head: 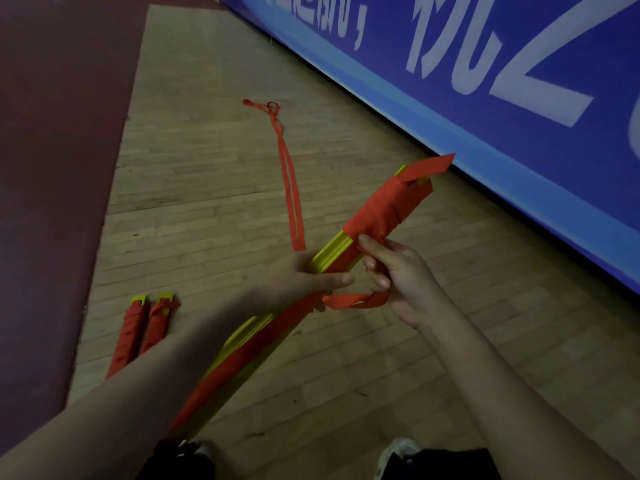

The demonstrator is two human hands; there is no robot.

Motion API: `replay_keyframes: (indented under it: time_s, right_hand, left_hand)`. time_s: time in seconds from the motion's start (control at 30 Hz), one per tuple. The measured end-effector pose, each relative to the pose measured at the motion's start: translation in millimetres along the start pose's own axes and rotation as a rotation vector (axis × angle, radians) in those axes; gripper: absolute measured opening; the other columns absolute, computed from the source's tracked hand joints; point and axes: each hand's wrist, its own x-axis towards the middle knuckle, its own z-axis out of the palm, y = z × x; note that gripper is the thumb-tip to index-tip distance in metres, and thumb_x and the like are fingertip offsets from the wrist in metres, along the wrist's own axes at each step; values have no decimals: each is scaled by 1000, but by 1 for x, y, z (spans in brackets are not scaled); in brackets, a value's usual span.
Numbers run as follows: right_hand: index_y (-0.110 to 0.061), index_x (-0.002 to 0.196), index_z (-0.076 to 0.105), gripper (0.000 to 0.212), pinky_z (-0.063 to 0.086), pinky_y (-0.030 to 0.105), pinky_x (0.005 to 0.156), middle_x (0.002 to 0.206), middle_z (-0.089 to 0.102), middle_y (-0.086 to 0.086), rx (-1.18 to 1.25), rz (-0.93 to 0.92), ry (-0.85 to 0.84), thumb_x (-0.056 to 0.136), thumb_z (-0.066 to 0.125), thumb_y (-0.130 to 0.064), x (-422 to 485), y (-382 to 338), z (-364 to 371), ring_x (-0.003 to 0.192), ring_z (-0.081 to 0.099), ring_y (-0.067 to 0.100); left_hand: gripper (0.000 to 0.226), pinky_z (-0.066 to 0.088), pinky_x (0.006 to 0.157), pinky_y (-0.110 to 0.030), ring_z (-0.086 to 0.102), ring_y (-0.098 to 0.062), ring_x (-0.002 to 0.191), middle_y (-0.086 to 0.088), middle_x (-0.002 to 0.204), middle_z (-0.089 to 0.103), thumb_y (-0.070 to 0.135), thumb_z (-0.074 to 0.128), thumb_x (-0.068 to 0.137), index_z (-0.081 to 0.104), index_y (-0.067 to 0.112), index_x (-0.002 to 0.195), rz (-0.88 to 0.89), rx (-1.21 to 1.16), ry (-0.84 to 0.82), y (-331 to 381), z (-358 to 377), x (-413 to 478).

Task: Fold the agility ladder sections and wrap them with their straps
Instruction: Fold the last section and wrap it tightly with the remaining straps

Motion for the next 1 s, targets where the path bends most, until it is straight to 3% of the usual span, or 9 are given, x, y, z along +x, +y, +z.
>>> replay_keyframes:
  time_s: [0.07,0.2,0.4,0.5,0.63,0.73,0.83,1.0]
  right_hand:
    - [-12,83,59,9,26,15,34,57,47,-3,27,24,7,89,62,-18,0,-1,1,34,31,4]
    - [-9,80,58,15,30,15,35,58,52,0,-62,28,13,89,63,-19,-4,-6,2,34,36,4]
    - [-5,88,65,23,45,18,46,70,66,4,-230,59,-132,98,48,-17,-14,-9,-2,46,53,7]
    - [-5,90,67,15,50,19,49,71,69,4,-248,77,-97,94,55,-11,-17,-12,-7,52,60,8]
    - [-6,90,67,7,52,20,48,66,70,4,-216,71,3,84,67,-10,-19,-14,-8,53,65,10]
    - [-7,88,65,8,45,17,41,53,64,-8,-305,-29,47,83,70,-10,-21,-14,-5,44,58,2]
    - [-13,73,58,16,30,17,34,43,55,-11,-369,-127,90,83,71,-13,-21,-13,-3,33,44,2]
    - [-10,72,54,23,21,16,32,43,45,-6,-293,-120,117,75,76,-16,-17,-11,-7,27,31,6]
  left_hand:
    - [24,59,69,-38,70,-22,69,-9,87,69,39,62,89,51,28,108,109,204,135,-5,6,1]
    - [32,49,56,-26,65,-16,57,-4,76,65,44,52,94,44,19,111,186,530,274,-15,3,3]
    - [37,44,54,-29,63,-22,65,-8,88,65,45,48,97,41,18,121,62,734,250,-21,-5,5]
    - [34,40,41,-15,58,-14,52,1,78,61,42,51,96,41,20,121,32,622,214,-18,-4,5]
    - [29,46,49,-24,58,-15,55,-5,78,60,36,52,97,46,17,119,45,416,162,-10,-4,5]
    - [19,48,47,-27,55,-10,51,-10,76,55,23,53,97,50,11,111,72,150,124,-1,-4,4]
    - [19,46,41,-25,54,-13,44,-14,71,55,18,56,95,54,10,112,5,-52,121,6,-10,2]
    - [38,45,48,-29,53,-28,52,-21,69,58,32,66,84,56,0,102,-58,-273,-55,6,-20,-6]
